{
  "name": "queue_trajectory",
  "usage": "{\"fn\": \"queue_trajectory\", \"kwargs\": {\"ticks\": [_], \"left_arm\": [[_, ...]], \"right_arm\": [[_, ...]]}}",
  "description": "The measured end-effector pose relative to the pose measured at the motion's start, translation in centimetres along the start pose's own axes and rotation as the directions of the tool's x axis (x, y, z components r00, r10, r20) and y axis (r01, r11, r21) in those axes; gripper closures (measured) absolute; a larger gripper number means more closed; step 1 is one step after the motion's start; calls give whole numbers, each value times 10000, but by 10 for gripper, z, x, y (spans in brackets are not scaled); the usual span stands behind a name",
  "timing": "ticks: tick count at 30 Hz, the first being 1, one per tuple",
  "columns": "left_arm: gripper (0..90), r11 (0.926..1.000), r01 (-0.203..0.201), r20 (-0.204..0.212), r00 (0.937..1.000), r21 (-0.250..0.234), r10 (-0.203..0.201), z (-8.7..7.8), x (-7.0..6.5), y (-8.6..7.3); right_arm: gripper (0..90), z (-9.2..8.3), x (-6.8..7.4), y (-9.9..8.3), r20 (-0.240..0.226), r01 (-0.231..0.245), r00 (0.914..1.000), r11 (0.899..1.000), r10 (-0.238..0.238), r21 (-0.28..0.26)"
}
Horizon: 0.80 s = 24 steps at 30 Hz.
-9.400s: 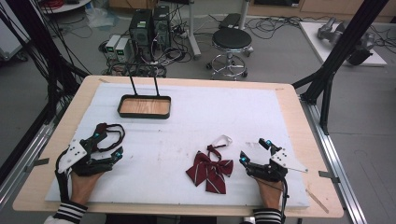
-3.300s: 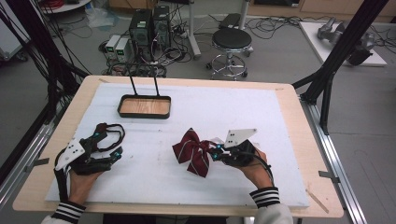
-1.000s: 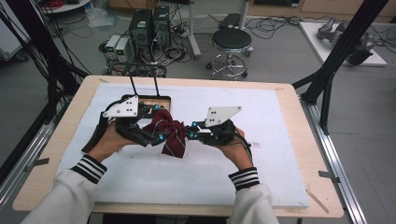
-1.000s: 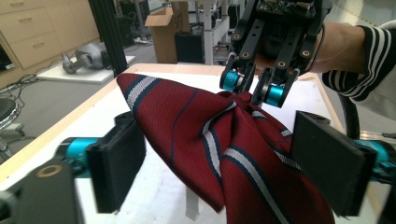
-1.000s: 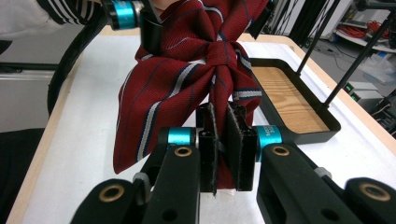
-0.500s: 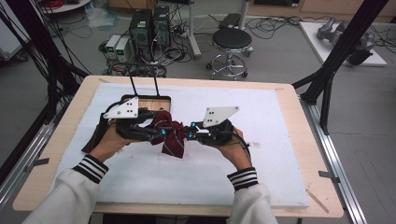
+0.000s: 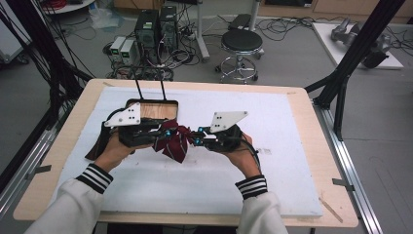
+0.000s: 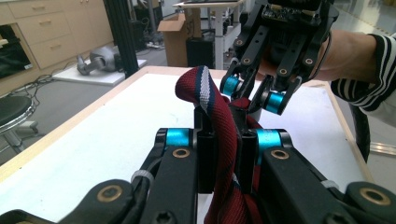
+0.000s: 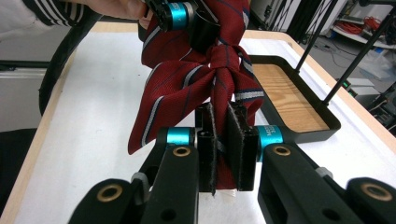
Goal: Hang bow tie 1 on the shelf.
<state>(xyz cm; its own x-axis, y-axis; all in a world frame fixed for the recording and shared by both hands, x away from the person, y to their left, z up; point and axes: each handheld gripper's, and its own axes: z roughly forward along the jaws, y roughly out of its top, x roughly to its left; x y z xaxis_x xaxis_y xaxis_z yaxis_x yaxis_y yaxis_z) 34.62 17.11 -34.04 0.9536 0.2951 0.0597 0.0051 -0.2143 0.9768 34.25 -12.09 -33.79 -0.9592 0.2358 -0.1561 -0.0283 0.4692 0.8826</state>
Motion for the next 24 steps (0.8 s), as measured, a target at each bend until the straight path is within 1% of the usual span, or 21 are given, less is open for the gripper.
{"fn": "queue_trajectory", "kwargs": {"ticks": [1, 4, 6, 7, 8, 9, 11, 12, 13, 16, 19, 20, 22, 24], "left_arm": [[833, 10000, 10, -26, 10000, 2, -10, 0, 0, 0], [834, 10000, -27, -8, 10000, -17, 27, -1, -1, 0], [835, 10000, -42, -37, 10000, -41, 42, -1, -2, 1], [835, 10000, -42, -27, 10000, -59, 42, -2, -2, 1], [834, 10000, -54, -63, 10000, -61, 54, -2, -2, 1], [834, 10000, -73, -95, 9999, -50, 72, -3, -1, 1], [834, 10000, -41, -134, 9999, -61, 40, -3, -1, 1], [834, 10000, -49, -145, 9999, -48, 48, -4, -1, 1], [834, 10000, -86, -139, 9999, -28, 86, -5, 0, 1], [834, 9999, -105, -191, 9998, -48, 104, -6, 0, 1], [834, 10000, -48, -265, 9996, -77, 46, -8, 2, 1], [834, 10000, -48, -265, 9996, -77, 46, -8, 2, 1], [834, 9999, -83, -288, 9996, -82, 81, -9, 2, 2], [834, 9999, -100, -325, 9994, -115, 96, -11, 3, 3]], "right_arm": [[826, 0, -1, 0, 43, 61, 10000, 10000, -61, -47], [792, 1, -1, 0, 41, -46, 10000, 10000, 46, -21], [695, 2, 0, 0, 172, -74, 9998, 10000, 74, -41], [620, 2, 1, 0, 237, -129, 9996, 9999, 129, -35], [536, 3, 1, 0, 492, -148, 9987, 9999, 150, -37], [406, 4, 3, 0, 755, -250, 9968, 9997, 246, 52], [182, 7, 5, 0, 1113, -295, 9934, 9995, 280, 123], [101, 8, 6, -1, 1325, -362, 9906, 9992, 336, 170], [92, 9, 6, -1, 1445, -438, 9887, 9988, 403, 212], [93, 7, 6, -2, 1268, -545, 9906, 9984, 517, 180], [93, 3, 6, 0, 1241, -707, 9897, 9974, 720, -154], [93, 3, 6, 0, 1241, -707, 9897, 9974, 720, -154], [93, -1, 6, -1, 1368, -1020, 9849, 9941, 1061, -372], [93, -4, 6, -3, 1548, -1095, 9811, 9927, 1162, -513]]}}
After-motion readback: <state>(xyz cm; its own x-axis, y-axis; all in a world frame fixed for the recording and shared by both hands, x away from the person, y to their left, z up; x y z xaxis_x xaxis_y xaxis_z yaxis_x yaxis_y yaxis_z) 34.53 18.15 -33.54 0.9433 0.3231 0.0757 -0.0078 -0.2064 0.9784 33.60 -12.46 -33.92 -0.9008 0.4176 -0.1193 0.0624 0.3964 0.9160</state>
